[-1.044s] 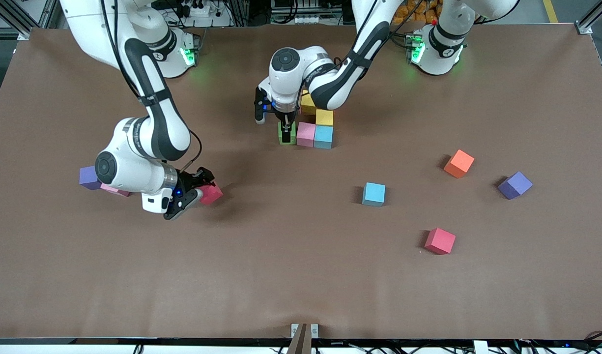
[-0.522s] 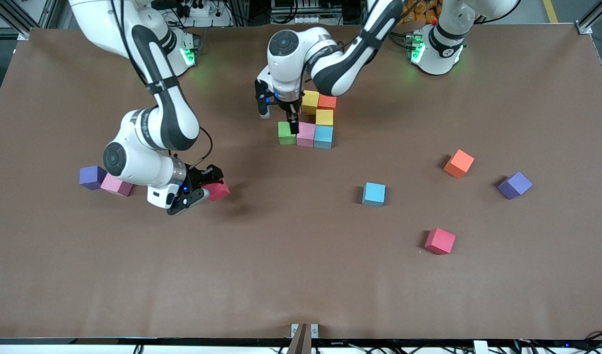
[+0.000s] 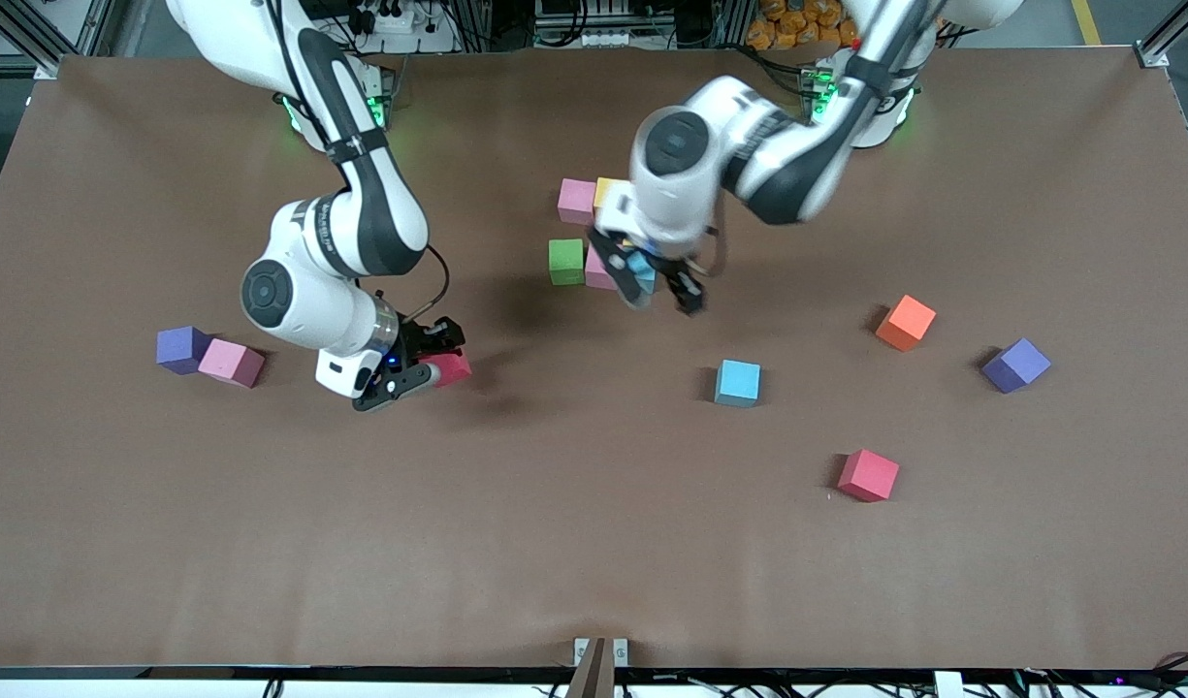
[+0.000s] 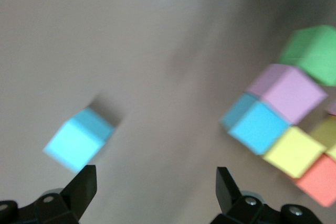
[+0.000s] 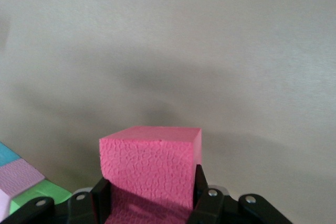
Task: Form number 2 with 11 blocks
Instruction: 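Carry red with the right gripper while the left gripper reaches cyan, then grasp the cyan block with the left gripper while the right gripper lowers red, then release the red block with the right gripper while the left gripper lifts cyan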
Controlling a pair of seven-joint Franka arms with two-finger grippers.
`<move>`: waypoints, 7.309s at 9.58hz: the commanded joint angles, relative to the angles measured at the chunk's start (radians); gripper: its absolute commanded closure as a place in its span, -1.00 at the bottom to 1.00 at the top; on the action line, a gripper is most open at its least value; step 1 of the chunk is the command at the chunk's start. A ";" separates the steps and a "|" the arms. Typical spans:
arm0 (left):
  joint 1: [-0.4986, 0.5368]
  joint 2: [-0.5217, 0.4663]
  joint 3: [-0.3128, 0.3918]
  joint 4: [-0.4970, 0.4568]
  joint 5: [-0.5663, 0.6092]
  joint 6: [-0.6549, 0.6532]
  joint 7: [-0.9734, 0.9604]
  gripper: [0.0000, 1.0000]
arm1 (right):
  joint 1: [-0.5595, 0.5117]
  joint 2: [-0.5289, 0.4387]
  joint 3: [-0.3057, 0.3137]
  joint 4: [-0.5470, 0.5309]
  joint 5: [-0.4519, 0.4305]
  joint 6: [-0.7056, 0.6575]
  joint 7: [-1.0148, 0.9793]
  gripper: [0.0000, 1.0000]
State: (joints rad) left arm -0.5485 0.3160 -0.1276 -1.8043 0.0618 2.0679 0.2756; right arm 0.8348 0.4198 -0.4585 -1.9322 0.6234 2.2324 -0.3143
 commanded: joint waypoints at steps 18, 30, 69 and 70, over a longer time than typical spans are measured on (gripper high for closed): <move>0.048 0.159 0.152 0.017 -0.028 0.098 -0.648 -1.00 | 0.524 0.091 -0.062 -0.214 0.060 0.565 0.732 0.69; 0.028 0.239 0.146 0.020 -0.022 0.192 -0.742 -1.00 | 0.587 0.132 -0.060 -0.218 0.191 0.581 0.728 0.74; 0.035 0.179 0.157 0.022 0.041 0.189 -0.612 1.00 | 0.639 0.096 -0.078 -0.228 0.289 0.515 0.814 -1.00; 0.035 0.175 0.158 0.022 0.041 0.189 -0.601 1.00 | 0.639 0.084 -0.095 -0.223 0.289 0.486 0.814 -1.00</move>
State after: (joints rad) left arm -0.5163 0.5139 0.0293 -1.7687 0.0786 2.2698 -0.3439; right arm 1.4701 0.5331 -0.5273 -2.1598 0.8880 2.7613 0.4937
